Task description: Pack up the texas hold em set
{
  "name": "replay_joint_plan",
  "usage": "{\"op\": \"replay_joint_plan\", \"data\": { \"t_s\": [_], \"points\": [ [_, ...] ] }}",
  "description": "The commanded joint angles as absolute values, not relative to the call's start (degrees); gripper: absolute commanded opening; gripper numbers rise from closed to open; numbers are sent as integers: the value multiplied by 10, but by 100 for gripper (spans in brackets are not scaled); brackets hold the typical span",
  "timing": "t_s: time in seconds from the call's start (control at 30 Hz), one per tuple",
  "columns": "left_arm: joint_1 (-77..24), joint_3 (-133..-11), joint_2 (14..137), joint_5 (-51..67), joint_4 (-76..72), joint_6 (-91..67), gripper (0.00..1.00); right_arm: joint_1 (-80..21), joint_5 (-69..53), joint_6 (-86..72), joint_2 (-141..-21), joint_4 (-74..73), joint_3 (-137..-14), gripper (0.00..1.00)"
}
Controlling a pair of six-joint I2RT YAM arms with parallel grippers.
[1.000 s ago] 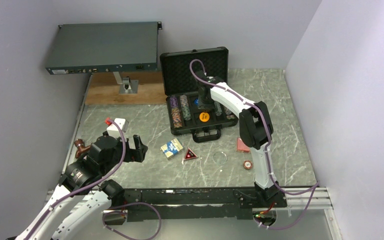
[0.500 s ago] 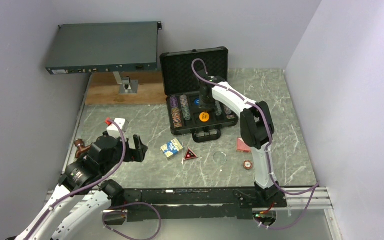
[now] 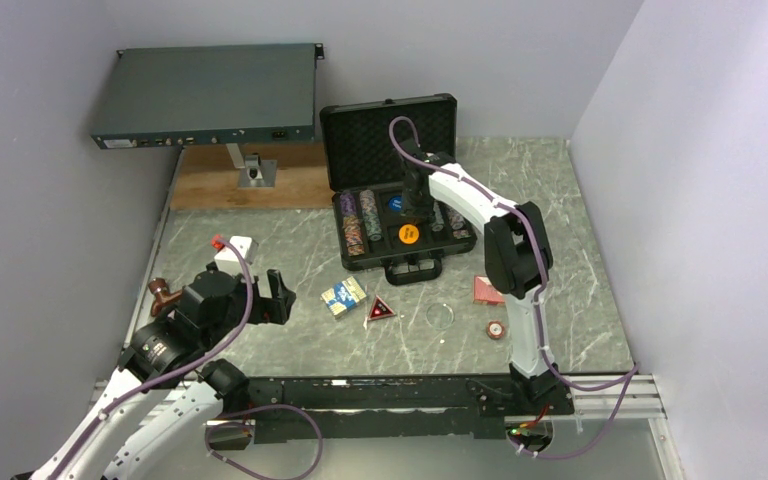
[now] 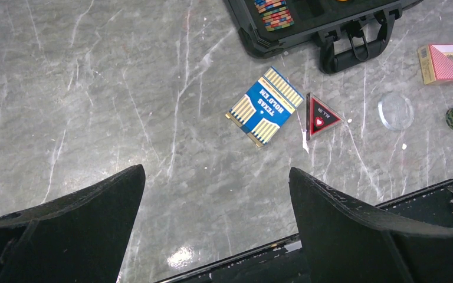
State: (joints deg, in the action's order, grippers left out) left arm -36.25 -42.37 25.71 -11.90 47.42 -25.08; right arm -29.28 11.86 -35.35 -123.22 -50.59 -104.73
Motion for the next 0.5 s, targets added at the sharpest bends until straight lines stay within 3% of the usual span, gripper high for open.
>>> {"op": "replay_joint_plan", "data": {
  "t_s": [0.0,0.47],
  "points": [
    [-364,-422,262,-121,455,-248,99,-275,145,-350,-1215,-502,-1023,0],
    [-363,-422,262,-121,453,-248,99,-316,114,-386,-1186,-466,-914,0]
  ]
}}
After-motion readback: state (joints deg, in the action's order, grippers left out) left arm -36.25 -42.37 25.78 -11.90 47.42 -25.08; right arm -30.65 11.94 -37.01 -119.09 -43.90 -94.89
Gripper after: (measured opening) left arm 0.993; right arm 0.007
